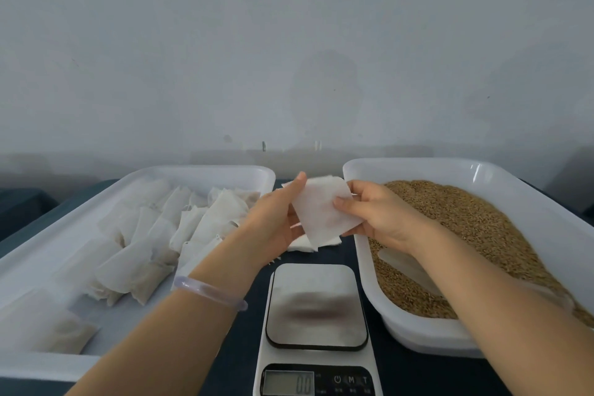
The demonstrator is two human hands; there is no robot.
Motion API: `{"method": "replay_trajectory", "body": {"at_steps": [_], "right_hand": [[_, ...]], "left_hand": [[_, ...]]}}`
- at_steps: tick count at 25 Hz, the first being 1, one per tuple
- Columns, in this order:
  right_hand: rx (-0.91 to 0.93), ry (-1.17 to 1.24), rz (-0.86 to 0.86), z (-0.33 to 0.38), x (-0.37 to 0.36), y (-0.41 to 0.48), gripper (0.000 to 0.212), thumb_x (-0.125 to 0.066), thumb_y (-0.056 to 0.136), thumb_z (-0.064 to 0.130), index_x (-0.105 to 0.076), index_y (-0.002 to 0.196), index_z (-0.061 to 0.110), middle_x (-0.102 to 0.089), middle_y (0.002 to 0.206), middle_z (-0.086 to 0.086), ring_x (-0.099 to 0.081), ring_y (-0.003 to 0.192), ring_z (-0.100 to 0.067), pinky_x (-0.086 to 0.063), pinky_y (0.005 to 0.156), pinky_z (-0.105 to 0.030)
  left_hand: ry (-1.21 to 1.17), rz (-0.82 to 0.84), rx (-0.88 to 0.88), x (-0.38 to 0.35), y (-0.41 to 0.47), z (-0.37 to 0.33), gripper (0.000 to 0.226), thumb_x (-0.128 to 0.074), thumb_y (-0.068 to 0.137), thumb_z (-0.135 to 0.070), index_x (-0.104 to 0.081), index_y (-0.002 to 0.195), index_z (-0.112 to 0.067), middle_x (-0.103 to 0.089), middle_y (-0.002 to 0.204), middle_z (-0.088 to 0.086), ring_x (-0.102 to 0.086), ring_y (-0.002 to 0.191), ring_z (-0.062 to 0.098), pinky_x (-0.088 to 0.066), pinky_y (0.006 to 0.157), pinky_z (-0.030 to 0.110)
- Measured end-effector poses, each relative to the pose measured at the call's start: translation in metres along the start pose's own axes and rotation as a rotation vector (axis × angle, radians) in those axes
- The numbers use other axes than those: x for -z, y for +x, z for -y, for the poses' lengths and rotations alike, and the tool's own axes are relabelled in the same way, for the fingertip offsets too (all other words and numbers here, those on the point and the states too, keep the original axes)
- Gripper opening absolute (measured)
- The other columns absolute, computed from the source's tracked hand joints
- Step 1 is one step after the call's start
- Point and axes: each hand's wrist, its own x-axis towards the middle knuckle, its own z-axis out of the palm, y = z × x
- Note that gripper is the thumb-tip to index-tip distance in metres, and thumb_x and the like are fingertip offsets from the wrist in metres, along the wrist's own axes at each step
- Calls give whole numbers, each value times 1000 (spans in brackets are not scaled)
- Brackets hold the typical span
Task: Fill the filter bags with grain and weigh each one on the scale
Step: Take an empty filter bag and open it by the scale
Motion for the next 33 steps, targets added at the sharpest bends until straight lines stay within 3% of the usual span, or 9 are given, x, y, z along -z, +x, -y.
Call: {"method": "replay_trajectory", "body": {"at_steps": [3, 5, 8, 12, 14, 16, 21, 25, 33], "right_hand": [[38, -60, -86, 1, 1, -1, 17, -63, 88, 11, -61, 104, 9, -69, 90, -3, -66, 78, -16, -56, 66, -31], [183, -232, -251, 4, 4, -3, 21, -69, 83, 15, -63, 102, 19, -71, 90, 9, -67, 83, -7, -53, 70, -22], [402, -374, -317, 7, 4, -9, 22, -68, 80, 9, -67, 90, 28, -69, 92, 13, -63, 83, -3, -50, 74, -14], [553, -356, -276, 10, 0, -18, 22, -64, 81, 1, -69, 85, 22, -71, 90, 9, -62, 85, -7, -49, 76, -21], [572, -300, -181, 13, 1, -22, 10, -61, 84, 13, -69, 88, 15, -73, 86, 2, -65, 89, -13, -50, 79, -25], [549, -282, -102, 14, 3, -24, 18, -55, 85, 22, -70, 91, 12, -73, 84, -1, -66, 91, -16, -49, 82, -23], [396, -552, -33, 5, -2, -21, 10, -68, 84, 21, -70, 86, 30, -70, 83, 12, -63, 84, -5, -48, 81, -31], [305, -562, 40, 3, -3, -20, 7, -75, 78, 27, -73, 85, 30, -71, 86, 9, -62, 89, -30, -51, 86, -47], [323, -451, 93, 0, 1, -16, 14, -75, 74, 40, -73, 88, 35, -73, 89, 9, -68, 88, -13, -52, 87, -36]], "left_hand": [[185, -78, -215, 4, 2, 0, 20, -56, 94, -19, -68, 90, -4, -69, 87, 8, -65, 76, 18, -54, 73, 30], [546, -153, -324, 6, 1, 1, 19, -66, 87, -20, -69, 81, -2, -62, 75, 4, -54, 69, 16, -46, 68, 28], [752, -147, -348, 6, -2, 2, 18, -75, 80, -18, -64, 67, -14, -54, 51, -17, -48, 50, 0, -38, 54, 10], [795, -180, -324, 10, 0, 3, 21, -78, 76, -21, -64, 78, -6, -56, 61, -7, -50, 57, 8, -41, 55, 16], [824, -181, -316, 11, 0, 3, 22, -79, 74, -23, -63, 76, -10, -55, 62, -5, -50, 56, 9, -41, 53, 15], [842, -172, -312, 12, 0, 2, 23, -80, 74, -25, -61, 73, -13, -54, 61, -7, -49, 54, 7, -40, 53, 15], [794, -70, -315, 9, -4, 2, 26, -82, 71, -29, -63, 75, -11, -57, 57, -13, -51, 53, 3, -40, 53, 14], [802, -37, -281, 7, -7, 0, 24, -82, 70, -28, -61, 75, -16, -64, 74, 3, -56, 67, 14, -45, 66, 28], [716, 65, -196, 10, -13, -3, 28, -80, 58, -45, -63, 70, -26, -66, 71, -6, -59, 64, 10, -46, 62, 24]]}}
